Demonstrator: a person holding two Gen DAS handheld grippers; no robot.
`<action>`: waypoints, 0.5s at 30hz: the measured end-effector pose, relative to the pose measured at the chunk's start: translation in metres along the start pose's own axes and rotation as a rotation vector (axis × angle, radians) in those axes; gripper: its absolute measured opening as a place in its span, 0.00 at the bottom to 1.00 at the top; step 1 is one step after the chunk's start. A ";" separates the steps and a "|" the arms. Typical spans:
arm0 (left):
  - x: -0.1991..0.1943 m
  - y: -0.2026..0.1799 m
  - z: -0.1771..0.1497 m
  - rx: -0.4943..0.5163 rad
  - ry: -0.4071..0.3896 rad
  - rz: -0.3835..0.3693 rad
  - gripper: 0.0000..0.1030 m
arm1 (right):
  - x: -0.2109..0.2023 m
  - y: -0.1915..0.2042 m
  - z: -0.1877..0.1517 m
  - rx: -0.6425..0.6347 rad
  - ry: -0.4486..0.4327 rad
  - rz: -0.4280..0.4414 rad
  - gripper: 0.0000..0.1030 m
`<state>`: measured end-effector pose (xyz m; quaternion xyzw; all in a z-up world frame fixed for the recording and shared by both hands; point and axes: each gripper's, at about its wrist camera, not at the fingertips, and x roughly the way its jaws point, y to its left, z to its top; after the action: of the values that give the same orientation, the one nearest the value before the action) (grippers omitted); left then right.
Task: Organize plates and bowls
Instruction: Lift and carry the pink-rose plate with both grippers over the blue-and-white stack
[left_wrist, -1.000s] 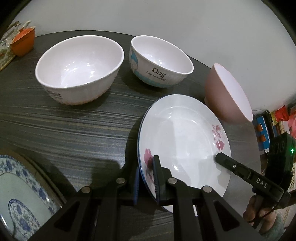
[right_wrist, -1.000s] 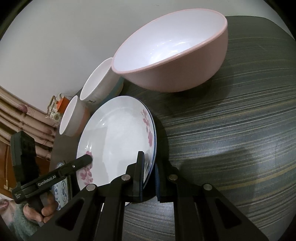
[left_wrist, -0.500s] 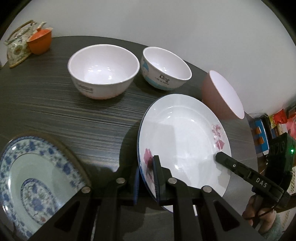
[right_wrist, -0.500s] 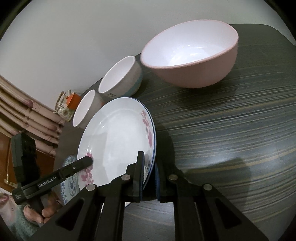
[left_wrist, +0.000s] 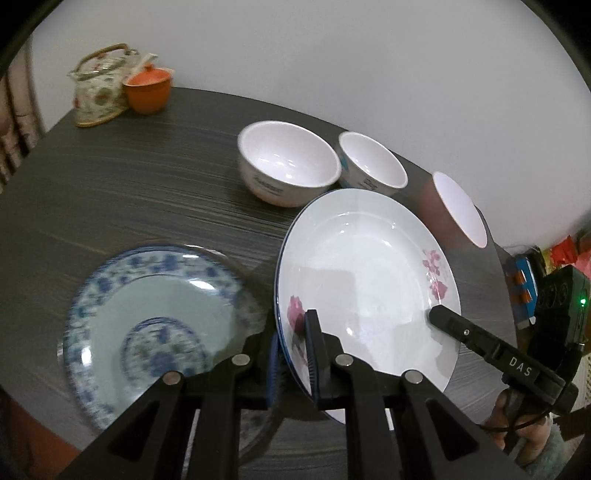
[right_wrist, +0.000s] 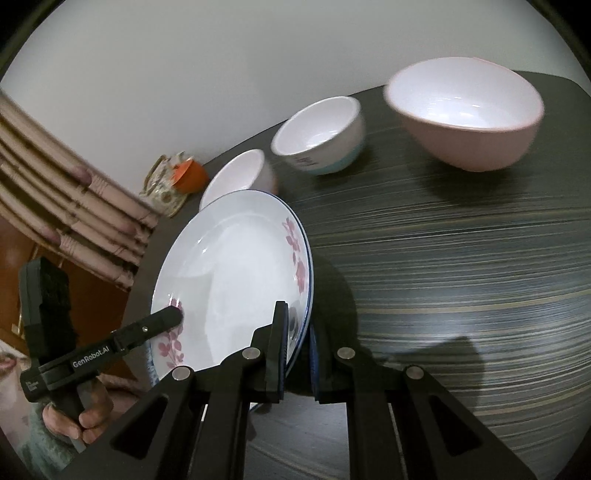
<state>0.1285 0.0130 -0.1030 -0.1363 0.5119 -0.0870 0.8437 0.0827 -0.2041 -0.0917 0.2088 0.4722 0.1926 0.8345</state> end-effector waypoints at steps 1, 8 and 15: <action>-0.004 0.005 -0.001 -0.008 -0.007 0.006 0.13 | 0.002 0.005 0.000 -0.007 0.002 0.005 0.11; -0.028 0.042 -0.012 -0.072 -0.037 0.035 0.13 | 0.018 0.046 -0.007 -0.054 0.029 0.037 0.11; -0.046 0.085 -0.026 -0.162 -0.064 0.057 0.12 | 0.041 0.086 -0.017 -0.102 0.073 0.051 0.12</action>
<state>0.0847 0.1031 -0.1028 -0.1923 0.4938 -0.0169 0.8479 0.0770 -0.1077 -0.0825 0.1708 0.4863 0.2452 0.8211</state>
